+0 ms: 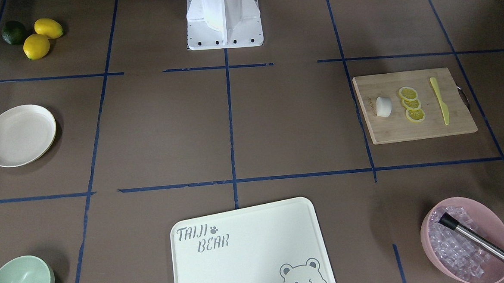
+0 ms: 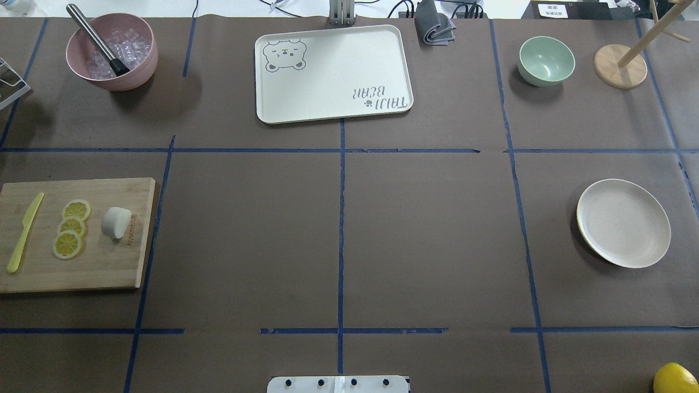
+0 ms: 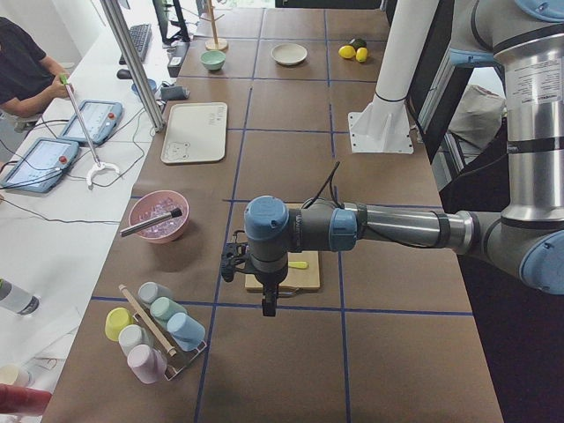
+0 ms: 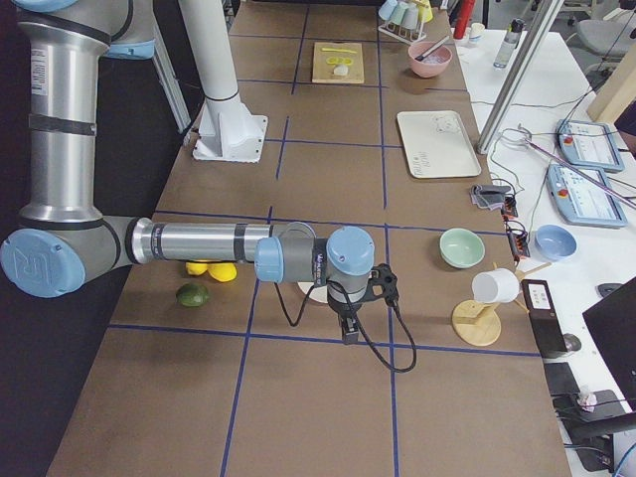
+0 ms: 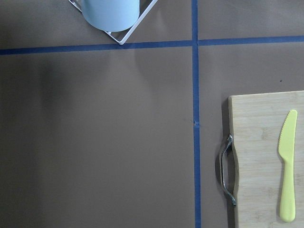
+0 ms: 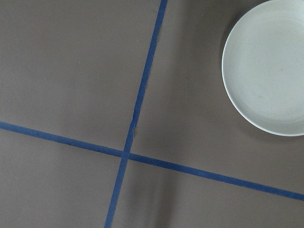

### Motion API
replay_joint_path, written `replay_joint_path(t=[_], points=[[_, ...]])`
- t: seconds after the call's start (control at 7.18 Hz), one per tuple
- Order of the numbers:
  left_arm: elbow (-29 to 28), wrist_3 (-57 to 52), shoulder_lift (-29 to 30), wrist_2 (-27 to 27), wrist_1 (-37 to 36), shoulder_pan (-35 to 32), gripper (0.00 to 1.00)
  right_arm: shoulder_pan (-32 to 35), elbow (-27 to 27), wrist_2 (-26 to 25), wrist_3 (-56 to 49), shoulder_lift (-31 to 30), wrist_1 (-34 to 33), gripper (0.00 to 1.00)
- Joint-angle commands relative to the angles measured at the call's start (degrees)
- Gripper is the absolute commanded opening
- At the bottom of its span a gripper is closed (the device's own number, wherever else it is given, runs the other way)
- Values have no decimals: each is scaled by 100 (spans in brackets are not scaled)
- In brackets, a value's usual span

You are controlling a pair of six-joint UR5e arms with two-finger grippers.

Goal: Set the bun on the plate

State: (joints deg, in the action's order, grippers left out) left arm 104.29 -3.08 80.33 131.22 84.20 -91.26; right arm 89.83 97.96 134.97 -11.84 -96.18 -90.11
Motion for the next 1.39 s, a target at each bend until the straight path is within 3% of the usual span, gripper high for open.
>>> replay_joint_path(t=[0.0,1.25], points=[[13,0,-113,157,26,12,100,8,-13,-6,-3,-49,2,100],[127,26,-176,273,44,56,100,8,-119,21,59,-76,64,100]])
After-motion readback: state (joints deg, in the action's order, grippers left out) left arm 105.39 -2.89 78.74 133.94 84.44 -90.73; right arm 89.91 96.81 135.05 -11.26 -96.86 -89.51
